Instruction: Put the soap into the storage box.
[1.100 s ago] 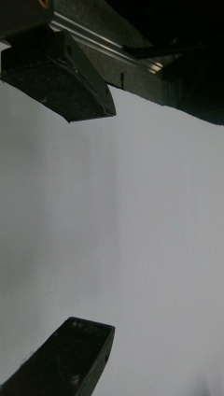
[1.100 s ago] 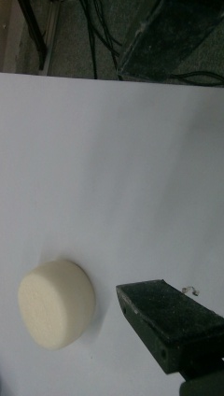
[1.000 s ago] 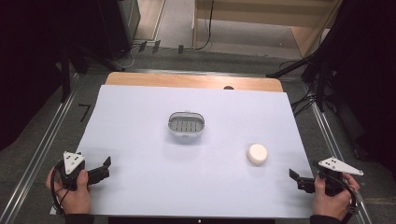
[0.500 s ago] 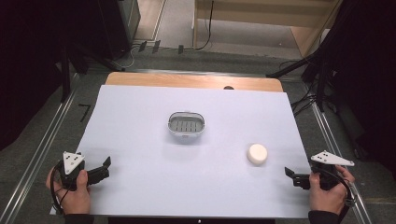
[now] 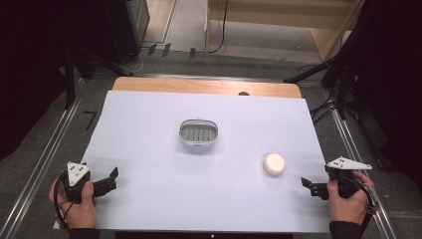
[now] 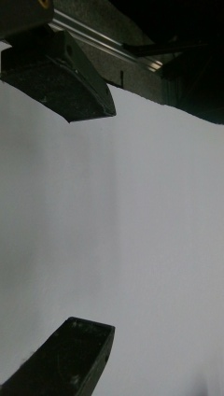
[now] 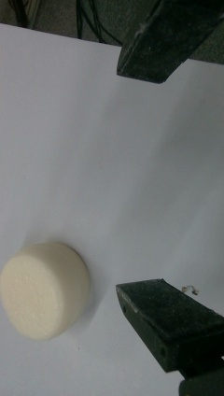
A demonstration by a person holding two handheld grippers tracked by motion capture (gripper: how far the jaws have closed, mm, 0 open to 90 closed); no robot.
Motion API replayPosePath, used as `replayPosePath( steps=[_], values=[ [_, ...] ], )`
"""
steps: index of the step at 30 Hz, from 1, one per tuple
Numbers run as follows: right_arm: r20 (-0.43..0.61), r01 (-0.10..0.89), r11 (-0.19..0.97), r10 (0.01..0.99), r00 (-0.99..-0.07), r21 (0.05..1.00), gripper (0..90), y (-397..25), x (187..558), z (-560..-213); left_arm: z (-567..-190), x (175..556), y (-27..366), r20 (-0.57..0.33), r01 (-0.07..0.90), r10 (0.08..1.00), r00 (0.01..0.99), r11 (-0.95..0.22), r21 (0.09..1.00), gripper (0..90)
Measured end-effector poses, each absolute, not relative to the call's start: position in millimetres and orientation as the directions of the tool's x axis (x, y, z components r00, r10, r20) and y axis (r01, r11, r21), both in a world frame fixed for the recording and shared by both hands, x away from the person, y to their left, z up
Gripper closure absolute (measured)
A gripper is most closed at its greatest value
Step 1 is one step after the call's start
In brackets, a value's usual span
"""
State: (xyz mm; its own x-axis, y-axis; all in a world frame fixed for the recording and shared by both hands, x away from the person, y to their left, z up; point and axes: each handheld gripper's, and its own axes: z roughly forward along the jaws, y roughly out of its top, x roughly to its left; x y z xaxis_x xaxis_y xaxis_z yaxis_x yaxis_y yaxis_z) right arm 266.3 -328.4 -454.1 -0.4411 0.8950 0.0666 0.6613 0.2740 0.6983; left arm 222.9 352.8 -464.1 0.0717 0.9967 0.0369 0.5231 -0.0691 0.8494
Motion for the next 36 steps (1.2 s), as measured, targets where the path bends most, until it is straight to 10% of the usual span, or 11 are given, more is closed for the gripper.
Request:
replayPosePath(
  steps=[36],
  values=[
    [0.09,0.693,0.371,0.842,-0.532,0.618,2.8,-300,294,-446,-464,223,353,0.038,0.522,0.997,0.069,-0.068,0.85,0.2]
  ],
)
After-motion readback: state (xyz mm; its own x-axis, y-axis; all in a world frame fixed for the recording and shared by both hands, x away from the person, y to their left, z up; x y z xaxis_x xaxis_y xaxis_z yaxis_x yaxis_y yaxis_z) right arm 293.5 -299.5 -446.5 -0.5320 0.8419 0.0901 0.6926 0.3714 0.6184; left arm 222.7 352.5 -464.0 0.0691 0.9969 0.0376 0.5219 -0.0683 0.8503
